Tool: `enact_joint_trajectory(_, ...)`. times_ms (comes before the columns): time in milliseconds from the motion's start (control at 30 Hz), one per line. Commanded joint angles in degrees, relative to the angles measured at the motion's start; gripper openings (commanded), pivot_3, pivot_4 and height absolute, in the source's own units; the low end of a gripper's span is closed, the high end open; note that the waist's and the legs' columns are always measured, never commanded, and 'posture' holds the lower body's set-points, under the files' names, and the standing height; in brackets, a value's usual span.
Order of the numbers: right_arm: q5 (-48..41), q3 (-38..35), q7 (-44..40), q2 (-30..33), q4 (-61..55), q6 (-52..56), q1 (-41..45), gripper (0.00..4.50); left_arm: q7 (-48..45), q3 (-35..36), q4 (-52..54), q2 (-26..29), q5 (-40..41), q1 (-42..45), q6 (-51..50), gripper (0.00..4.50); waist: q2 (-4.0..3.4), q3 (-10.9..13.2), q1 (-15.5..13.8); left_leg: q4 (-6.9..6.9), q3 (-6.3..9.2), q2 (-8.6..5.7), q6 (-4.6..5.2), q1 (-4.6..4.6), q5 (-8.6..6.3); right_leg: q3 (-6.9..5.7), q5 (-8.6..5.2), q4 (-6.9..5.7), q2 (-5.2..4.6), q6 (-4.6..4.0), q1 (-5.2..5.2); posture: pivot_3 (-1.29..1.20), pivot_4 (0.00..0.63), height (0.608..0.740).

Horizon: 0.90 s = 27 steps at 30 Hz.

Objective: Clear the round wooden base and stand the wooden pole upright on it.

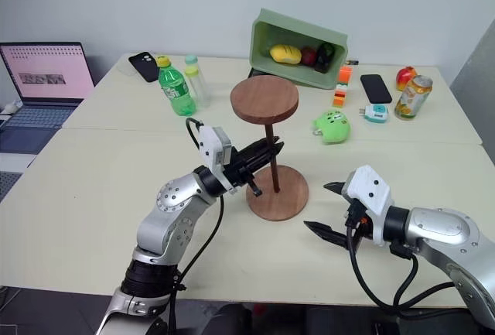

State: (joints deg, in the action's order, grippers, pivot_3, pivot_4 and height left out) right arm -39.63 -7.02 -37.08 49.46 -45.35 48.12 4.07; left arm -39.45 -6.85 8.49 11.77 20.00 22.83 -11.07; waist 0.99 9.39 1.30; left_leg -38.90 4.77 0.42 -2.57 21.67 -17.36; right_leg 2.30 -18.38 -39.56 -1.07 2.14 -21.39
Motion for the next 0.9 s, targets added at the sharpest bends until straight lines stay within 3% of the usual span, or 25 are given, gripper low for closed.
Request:
enact_joint_trajectory(33,-0.95,-1.66,0.26,0.56,-1.91,-0.04,0.96,4.50,0.12,-0.97,-2.57,-0.12,-1.57,-0.41,0.95,0.26,0.00,0.00,-0.01,0.00,0.00,0.00,0.00,0.00,0.00,0.00,0.00,0.00,0.00,0.00,0.00,0.00,0.150,0.740)
enact_joint_trajectory(900,-0.80,-1.75,-0.48,1.18,-1.83,-0.05,0.69,4.50,1.07,-2.42,-3.89,-1.12,-2.01,-1.28,4.71,0.26,0.00,0.00,-0.04,0.02,0.02,-0.01,0.00,-0.01,0.00,-0.01,0.00,0.05,0.00,0.00,0.03,0.00,0.150,0.740)
